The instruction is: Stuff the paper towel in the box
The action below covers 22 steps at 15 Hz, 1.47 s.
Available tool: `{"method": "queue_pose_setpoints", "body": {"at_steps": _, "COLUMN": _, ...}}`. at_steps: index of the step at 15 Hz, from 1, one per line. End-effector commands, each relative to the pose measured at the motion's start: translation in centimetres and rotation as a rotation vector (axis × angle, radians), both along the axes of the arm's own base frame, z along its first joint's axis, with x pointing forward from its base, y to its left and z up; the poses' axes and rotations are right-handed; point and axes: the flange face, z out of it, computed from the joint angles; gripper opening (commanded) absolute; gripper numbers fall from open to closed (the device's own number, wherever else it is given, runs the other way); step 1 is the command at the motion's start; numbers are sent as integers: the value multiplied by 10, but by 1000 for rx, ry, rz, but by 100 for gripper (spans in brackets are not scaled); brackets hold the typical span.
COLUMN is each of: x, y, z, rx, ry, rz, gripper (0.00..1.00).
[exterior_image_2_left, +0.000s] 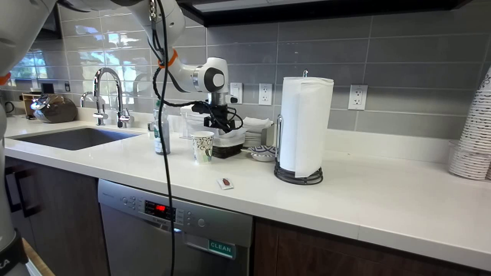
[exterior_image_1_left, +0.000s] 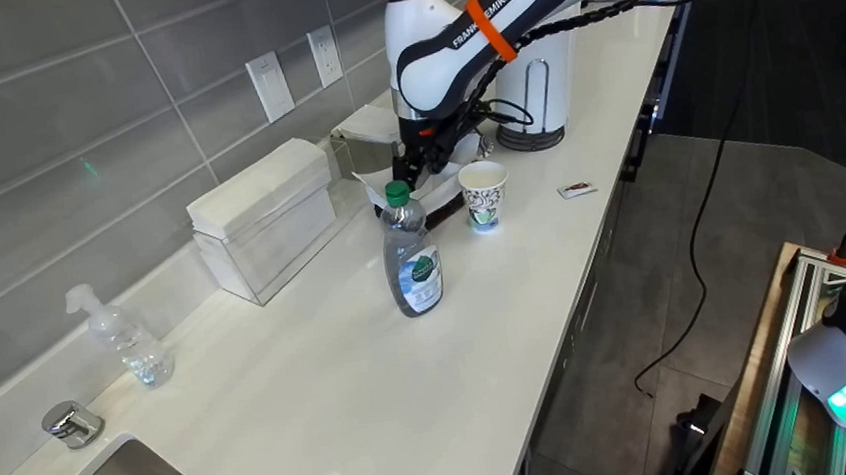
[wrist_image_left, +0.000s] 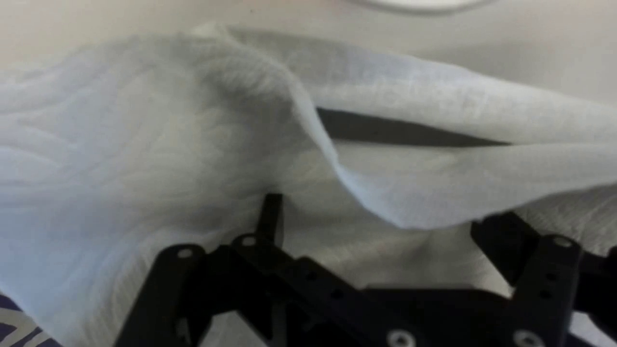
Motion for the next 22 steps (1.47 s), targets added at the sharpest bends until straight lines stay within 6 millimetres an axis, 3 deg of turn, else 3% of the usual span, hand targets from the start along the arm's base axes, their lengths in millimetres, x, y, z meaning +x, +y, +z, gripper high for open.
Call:
{"method": "queue_pose_setpoints", "body": {"at_steps": 1, "x": 0, "y": -2, "z": -10, "rx": -14, "ry": 16, "rz": -28, "gripper": 100}}
{"method": "queue_pose_setpoints", "body": {"at_steps": 11, "x": 2, "y": -7, "z": -30, "rx": -24, "ry": 35, "rz": -29, "gripper": 100}}
{"method": "queue_pose_setpoints", "body": {"at_steps": 14, "x": 2, "y": -4, "z": -22, "rx": -36, "ry": 26, "rz": -22, "gripper": 100}}
{"method": "queue_pose_setpoints", "body": {"at_steps": 22, "x": -7, "y": 30, "z": 20, "rx": -43, "ry": -24, "rz": 44, "gripper": 100}}
